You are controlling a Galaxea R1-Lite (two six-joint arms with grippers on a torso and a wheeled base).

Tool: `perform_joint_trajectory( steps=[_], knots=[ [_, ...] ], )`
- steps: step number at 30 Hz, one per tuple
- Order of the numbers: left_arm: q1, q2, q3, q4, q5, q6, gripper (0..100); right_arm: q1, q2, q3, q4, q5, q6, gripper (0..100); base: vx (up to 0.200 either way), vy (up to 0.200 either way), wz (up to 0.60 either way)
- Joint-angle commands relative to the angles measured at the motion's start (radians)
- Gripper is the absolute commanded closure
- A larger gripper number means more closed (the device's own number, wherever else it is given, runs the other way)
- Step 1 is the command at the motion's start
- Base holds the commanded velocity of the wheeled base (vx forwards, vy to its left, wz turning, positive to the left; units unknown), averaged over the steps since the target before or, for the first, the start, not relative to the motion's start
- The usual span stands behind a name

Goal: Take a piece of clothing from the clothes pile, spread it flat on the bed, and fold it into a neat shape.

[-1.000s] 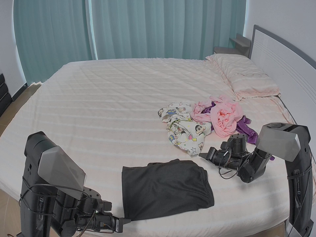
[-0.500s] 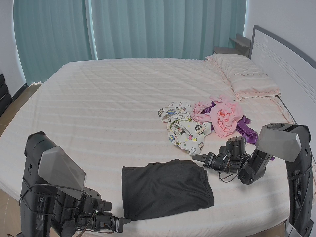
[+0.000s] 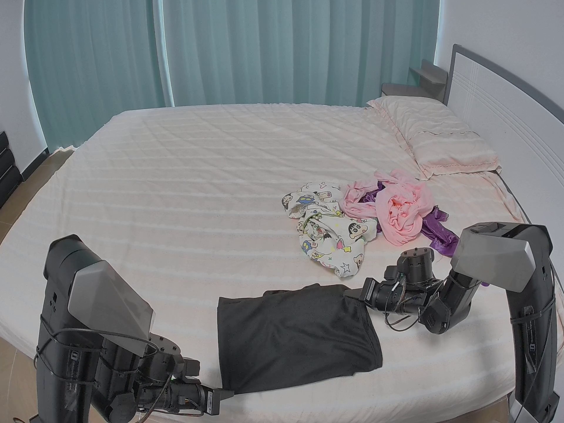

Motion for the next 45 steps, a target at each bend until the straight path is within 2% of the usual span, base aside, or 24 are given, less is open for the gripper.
perform_joint_trajectory(
  steps=[1,11,21,22,24,25,33,36,37,41,42,44,45],
  knots=[
    [0.0,0.002,0.0,-0.018,0.0,0.0,100,-0.006,0.0,-0.004,-0.009,0.0,0.009,100,0.0,0.0,0.0],
    [0.0,0.003,-0.001,-0.018,0.0,0.001,100,-0.024,0.02,0.0,-0.112,-0.012,0.031,100,0.0,0.0,0.0],
    [0.0,0.002,-0.003,-0.018,0.0,-0.002,100,-0.035,0.025,0.006,-0.095,-0.014,0.017,100,0.0,0.0,0.0],
    [0.0,0.002,-0.003,-0.018,0.0,-0.002,100,-0.033,0.025,0.006,-0.095,-0.014,0.017,0,0.0,0.0,0.0],
    [0.0,0.003,-0.001,-0.018,0.002,0.001,100,-0.033,0.026,0.006,-0.097,-0.014,0.017,0,0.0,0.0,0.0],
    [0.0,0.002,-0.001,-0.018,0.002,0.001,0,-0.033,0.026,0.006,-0.097,-0.014,0.017,0,0.0,0.0,0.0],
    [0.007,-0.004,0.017,-0.018,0.0,0.004,0,-0.036,0.009,0.005,-0.106,-0.02,0.017,0,0.0,0.0,0.0],
    [0.023,-0.035,0.019,-0.018,0.006,0.009,0,-0.036,-0.057,0.002,-0.095,-0.071,0.014,0,0.0,0.0,0.0],
    [0.05,-0.077,0.012,-0.018,0.003,-0.002,0,-0.036,-0.077,0.005,-0.097,-0.092,0.012,0,0.0,0.0,0.0],
    [0.075,-0.113,0.003,-0.018,0.0,-0.016,0,-0.038,-0.095,-0.004,-0.098,-0.114,0.012,0,0.0,0.0,0.0],
    [0.083,-0.138,-0.032,-0.018,0.011,-0.056,0,-0.033,-0.127,-0.021,-0.097,-0.16,0.02,0,0.0,0.0,0.0],
    [0.083,-0.144,-0.038,-0.018,0.011,-0.077,0,-0.024,-0.139,-0.021,-0.097,-0.17,0.022,0,0.0,0.0,0.0],
    [0.073,-0.155,-0.064,-0.018,0.012,-0.134,0,0.01,-0.15,-0.012,-0.101,-0.183,0.023,0,0.0,0.0,0.0]
  ],
)
